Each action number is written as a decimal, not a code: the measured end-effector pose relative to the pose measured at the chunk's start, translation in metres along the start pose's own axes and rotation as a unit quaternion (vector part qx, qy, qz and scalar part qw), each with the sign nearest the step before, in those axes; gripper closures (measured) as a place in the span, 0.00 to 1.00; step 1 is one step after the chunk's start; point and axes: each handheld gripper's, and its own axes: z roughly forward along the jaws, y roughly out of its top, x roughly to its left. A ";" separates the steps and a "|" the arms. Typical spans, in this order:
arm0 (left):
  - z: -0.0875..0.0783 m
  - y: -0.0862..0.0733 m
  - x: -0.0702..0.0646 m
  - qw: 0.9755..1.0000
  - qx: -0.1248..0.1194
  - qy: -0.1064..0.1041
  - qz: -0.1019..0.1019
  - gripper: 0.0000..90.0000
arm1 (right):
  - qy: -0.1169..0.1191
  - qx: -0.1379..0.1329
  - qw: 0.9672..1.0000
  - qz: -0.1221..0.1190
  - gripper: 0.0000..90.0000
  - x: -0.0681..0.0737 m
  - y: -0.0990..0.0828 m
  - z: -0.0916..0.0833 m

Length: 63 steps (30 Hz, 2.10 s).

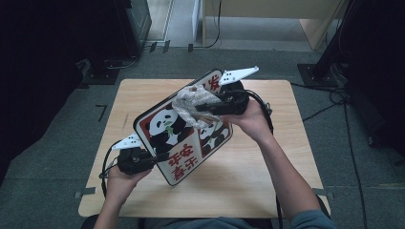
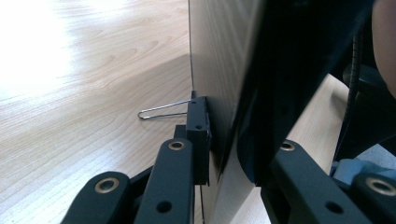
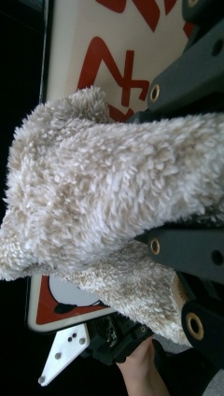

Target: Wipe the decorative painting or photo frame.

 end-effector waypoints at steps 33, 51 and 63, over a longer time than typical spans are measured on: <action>0.000 0.001 0.000 1.000 0.001 -0.005 0.000 0.86 | -0.001 0.024 1.000 0.006 0.73 -0.002 -0.028 0.005; -0.010 -0.001 0.000 1.000 -0.008 -0.005 -0.006 0.85 | -0.004 0.045 0.999 0.016 0.73 -0.002 -0.049 0.008; -0.011 -0.001 0.000 1.000 -0.011 0.002 -0.008 0.87 | -0.002 0.052 0.999 0.014 0.73 0.000 -0.058 0.013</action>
